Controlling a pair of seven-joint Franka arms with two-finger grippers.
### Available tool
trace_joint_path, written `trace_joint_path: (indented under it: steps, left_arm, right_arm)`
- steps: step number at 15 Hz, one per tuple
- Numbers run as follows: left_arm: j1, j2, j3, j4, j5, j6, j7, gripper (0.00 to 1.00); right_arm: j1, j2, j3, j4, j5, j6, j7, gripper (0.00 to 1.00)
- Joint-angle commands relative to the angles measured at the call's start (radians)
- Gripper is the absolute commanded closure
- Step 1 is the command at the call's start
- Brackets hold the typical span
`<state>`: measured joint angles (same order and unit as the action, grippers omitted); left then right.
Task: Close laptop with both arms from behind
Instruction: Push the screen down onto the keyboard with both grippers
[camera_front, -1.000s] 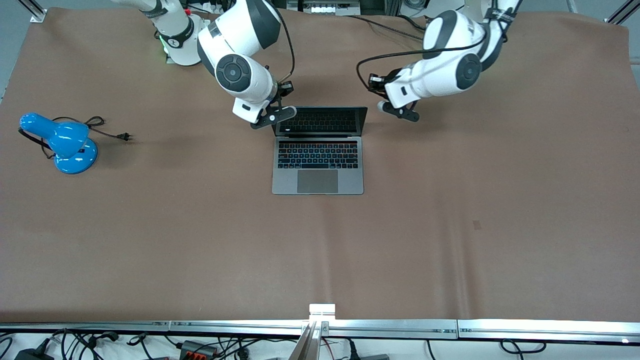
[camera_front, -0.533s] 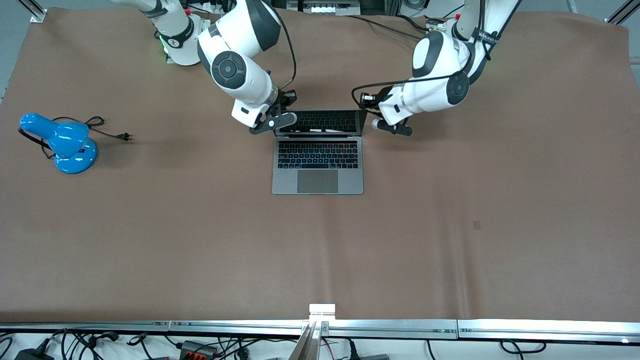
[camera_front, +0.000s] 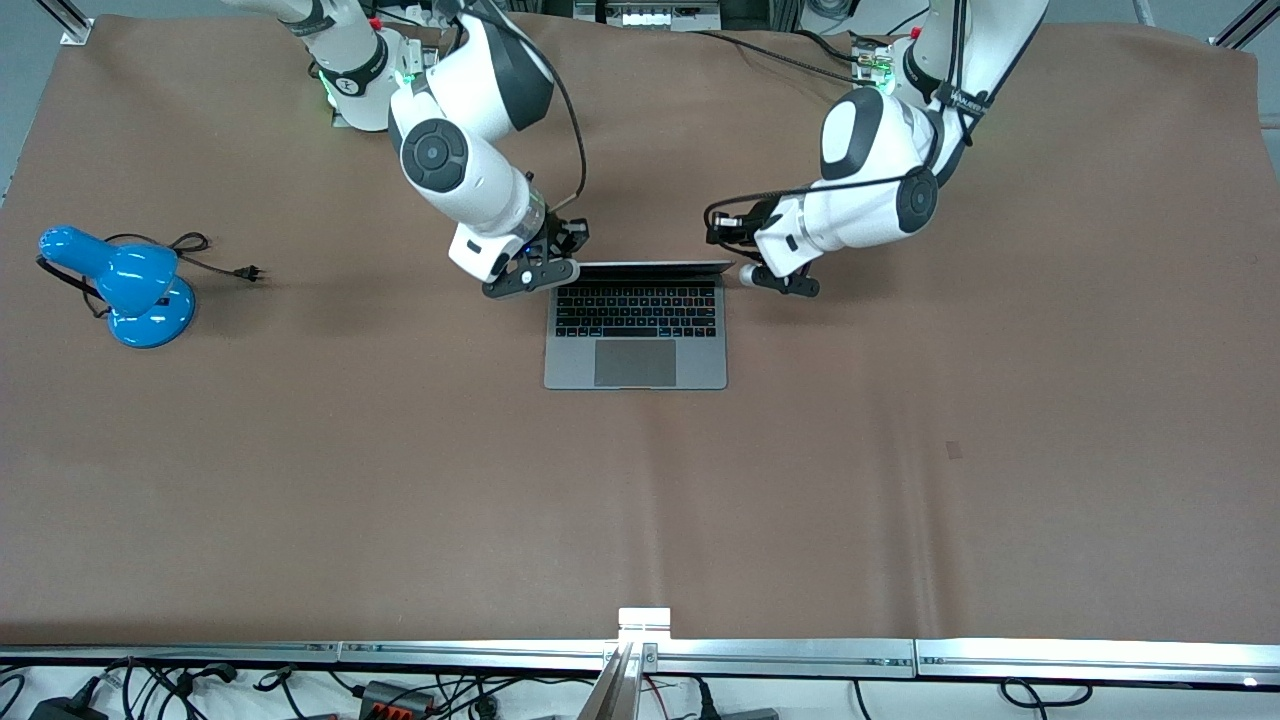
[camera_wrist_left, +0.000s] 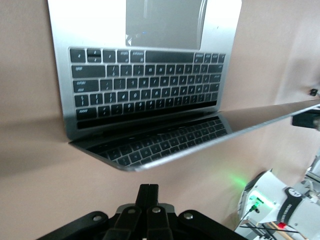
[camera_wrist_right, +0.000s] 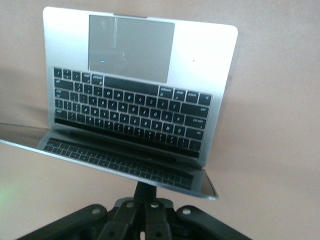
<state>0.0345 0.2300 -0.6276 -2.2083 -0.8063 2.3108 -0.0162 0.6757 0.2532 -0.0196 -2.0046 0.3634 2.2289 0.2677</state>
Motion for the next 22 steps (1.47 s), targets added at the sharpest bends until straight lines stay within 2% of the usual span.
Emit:
trace_joint_path:
  steps: [1, 6, 9, 12, 16, 19, 22]
  left_arm:
    - [0.008, 0.103, 0.008, 0.085, 0.048, 0.021, 0.013, 1.00]
    - [-0.005, 0.250, 0.022, 0.151, 0.079, 0.110, 0.007, 1.00]
    - [-0.008, 0.293, 0.045, 0.183, 0.217, 0.134, -0.011, 1.00]
    - [-0.030, 0.339, 0.051, 0.226, 0.254, 0.134, -0.060, 1.00]
    - [-0.151, 0.391, 0.161, 0.288, 0.257, 0.134, -0.065, 1.00]
    - [-0.235, 0.423, 0.233, 0.314, 0.260, 0.148, -0.068, 1.00]
    - [-0.271, 0.457, 0.265, 0.334, 0.262, 0.154, -0.067, 1.00]
  right_arm:
    - [-0.018, 0.063, 0.000, 0.024, 0.002, 0.054, 0.008, 1.00]
    - [-0.025, 0.194, -0.008, 0.121, 0.002, 0.103, 0.008, 1.00]
    - [-0.024, 0.248, -0.020, 0.181, 0.000, 0.103, 0.008, 1.00]
    - [-0.024, 0.326, -0.031, 0.242, 0.000, 0.103, 0.008, 1.00]
    - [-0.024, 0.419, -0.033, 0.308, 0.000, 0.103, 0.007, 1.00]
    - [-0.024, 0.437, -0.034, 0.311, -0.001, 0.106, 0.007, 1.00]
    - [-0.025, 0.445, -0.036, 0.311, -0.043, 0.112, 0.008, 1.00]
